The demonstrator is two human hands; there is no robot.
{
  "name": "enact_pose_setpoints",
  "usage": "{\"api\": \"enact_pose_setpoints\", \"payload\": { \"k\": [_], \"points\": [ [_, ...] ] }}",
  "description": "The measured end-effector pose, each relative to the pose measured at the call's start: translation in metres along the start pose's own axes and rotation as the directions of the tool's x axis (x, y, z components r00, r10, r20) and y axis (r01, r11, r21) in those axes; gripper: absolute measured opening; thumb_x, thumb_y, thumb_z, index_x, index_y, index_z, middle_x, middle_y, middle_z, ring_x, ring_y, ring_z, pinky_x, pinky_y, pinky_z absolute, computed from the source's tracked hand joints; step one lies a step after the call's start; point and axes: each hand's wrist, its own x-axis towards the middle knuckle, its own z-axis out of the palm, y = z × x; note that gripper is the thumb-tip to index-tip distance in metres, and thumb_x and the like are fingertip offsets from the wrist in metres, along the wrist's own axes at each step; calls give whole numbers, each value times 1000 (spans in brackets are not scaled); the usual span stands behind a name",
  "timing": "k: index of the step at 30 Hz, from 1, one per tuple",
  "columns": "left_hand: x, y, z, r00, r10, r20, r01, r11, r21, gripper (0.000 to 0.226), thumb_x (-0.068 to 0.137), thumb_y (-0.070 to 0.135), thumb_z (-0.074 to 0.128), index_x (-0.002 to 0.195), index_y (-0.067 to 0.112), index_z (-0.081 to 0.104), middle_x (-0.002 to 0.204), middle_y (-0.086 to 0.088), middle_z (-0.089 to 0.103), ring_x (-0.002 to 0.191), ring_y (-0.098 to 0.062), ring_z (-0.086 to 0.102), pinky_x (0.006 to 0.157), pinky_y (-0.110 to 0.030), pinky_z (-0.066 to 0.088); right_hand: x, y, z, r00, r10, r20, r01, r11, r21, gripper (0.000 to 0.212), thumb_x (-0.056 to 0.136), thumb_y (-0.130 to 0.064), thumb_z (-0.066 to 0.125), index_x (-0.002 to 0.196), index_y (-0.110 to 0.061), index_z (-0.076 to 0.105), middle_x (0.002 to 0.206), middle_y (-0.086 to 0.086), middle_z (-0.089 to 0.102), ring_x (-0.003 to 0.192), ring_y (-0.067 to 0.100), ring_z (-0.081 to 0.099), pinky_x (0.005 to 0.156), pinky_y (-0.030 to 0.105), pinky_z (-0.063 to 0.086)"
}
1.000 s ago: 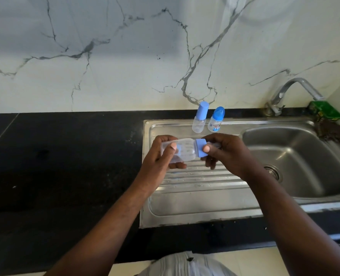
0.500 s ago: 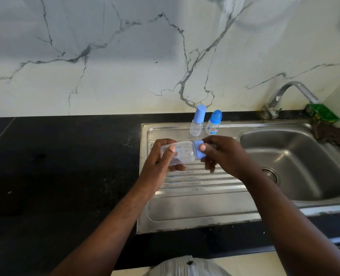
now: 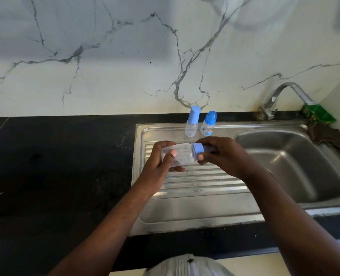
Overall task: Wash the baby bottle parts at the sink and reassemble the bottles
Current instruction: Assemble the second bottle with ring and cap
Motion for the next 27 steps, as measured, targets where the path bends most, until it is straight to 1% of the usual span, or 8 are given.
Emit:
{"api": "enact_pose_setpoints", "payload": {
  "k": [5, 8, 10, 13, 18, 22, 24, 27],
  "points": [
    [-1, -13, 0, 994, 84, 68, -90, 992, 90, 32, 98, 32, 60, 127, 28, 48, 128, 1, 50, 110, -23, 66, 82, -32, 59, 2, 13, -5, 997, 48, 57, -55, 991, 126, 29, 84, -22, 79, 111, -17, 71, 85, 2, 76, 79, 18, 74, 84, 40, 59],
    [-2, -24, -12, 993, 16, 113, -45, 965, 259, 45, 84, 38, 76, 123, 35, 55, 127, 8, 58, 116, -11, 60, 93, -34, 55, 5, 19, -3, 997, 49, 52, -47, 998, -45, 33, 74, -31, 86, 103, -27, 71, 86, -6, 74, 78, 7, 69, 80, 37, 58],
    [-3, -30, -15, 984, -72, 166, -21, 866, 499, 54, 78, 37, 83, 123, 37, 53, 127, 13, 59, 116, -6, 58, 98, -37, 52, 8, 20, 4, 996, 53, 67, -47, 995, -88, 32, 72, -36, 87, 98, -26, 71, 82, -6, 73, 72, 7, 68, 76, 35, 58],
    [-5, -47, -9, 993, -79, 91, -4, 731, 682, 71, 74, 55, 80, 133, 31, 50, 131, 19, 51, 116, -1, 52, 105, -33, 45, 15, 20, 20, 985, 63, 162, -69, 997, 26, 27, 78, -35, 82, 97, -20, 70, 73, 1, 75, 65, 14, 72, 73, 34, 59],
    [-15, -59, -13, 985, -72, -160, 139, 877, 460, 56, 68, 58, 80, 115, 37, 57, 111, 13, 64, 100, -4, 64, 82, -31, 55, 42, 32, 41, 967, 238, 89, -254, 920, 298, 29, 100, -41, 53, 115, -18, 64, 84, 8, 73, 66, 30, 71, 58, 38, 57],
    [-21, -57, -21, 933, -162, -322, 235, 951, 201, 56, 65, 51, 78, 111, 32, 53, 111, 7, 64, 96, -9, 66, 71, -17, 52, 76, 62, 63, 969, 245, -41, -245, 969, -11, 27, 96, -22, 61, 122, -24, 60, 99, -1, 71, 79, 19, 69, 64, 32, 54],
    [-23, -58, -30, 913, -172, -370, 237, 962, 139, 61, 64, 56, 77, 114, 29, 54, 113, 4, 65, 98, -10, 67, 76, -20, 54, 91, 72, 77, 978, 207, 30, -198, 963, -182, 43, 92, -23, 66, 133, -25, 55, 117, 1, 66, 97, 17, 62, 80, 26, 44],
    [-24, -59, -38, 909, -185, -373, 247, 961, 126, 64, 69, 62, 80, 117, 27, 56, 114, 2, 66, 101, -12, 67, 81, -26, 56, 109, 85, 99, 967, 167, 191, -88, 927, -365, 66, 90, -27, 68, 149, -28, 39, 135, 11, 53, 121, 26, 52, 98, 33, 41]
  ]
}}
